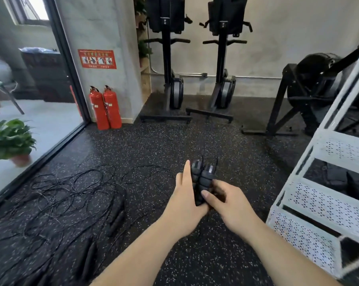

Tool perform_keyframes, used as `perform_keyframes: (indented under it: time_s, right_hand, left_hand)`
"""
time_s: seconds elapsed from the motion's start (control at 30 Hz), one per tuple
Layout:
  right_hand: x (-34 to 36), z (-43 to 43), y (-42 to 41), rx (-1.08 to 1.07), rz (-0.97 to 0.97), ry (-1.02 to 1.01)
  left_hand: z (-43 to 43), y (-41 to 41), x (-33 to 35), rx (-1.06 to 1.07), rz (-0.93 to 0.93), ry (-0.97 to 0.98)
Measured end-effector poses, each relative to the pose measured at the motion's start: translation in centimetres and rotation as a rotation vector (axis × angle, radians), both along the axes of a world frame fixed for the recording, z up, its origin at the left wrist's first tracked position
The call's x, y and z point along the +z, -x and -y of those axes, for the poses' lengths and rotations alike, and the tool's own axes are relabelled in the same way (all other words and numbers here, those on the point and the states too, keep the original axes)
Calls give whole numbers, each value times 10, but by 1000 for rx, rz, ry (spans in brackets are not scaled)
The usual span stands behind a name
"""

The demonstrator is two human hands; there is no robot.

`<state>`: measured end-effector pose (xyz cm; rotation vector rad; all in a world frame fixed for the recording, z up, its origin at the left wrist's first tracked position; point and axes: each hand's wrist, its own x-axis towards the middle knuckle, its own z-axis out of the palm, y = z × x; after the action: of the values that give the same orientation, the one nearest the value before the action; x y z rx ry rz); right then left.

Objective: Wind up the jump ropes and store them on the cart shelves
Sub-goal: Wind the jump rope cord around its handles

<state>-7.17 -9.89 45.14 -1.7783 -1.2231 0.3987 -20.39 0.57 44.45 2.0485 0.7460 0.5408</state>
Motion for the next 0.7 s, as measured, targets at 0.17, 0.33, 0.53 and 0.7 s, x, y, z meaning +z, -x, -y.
perform_keyframes:
  time_s: [0.17,0.33,0.53,0.7]
  right_hand:
    - [-20,-17,-17,-10,48,29]
    - [-25,-28,-32,8,117,122]
    - [-20,-31,-64,-214,378,150]
    - [-12,-34,-75,-38,428,159]
  left_hand:
    - [-19,-18,-22,25,-50,-23]
    - [-38,-29,-30,-9,-112,-54]
    - [-67,-36,-20,-27,-229,-113]
    - [-72,-35,-5,-292,-318,-147]
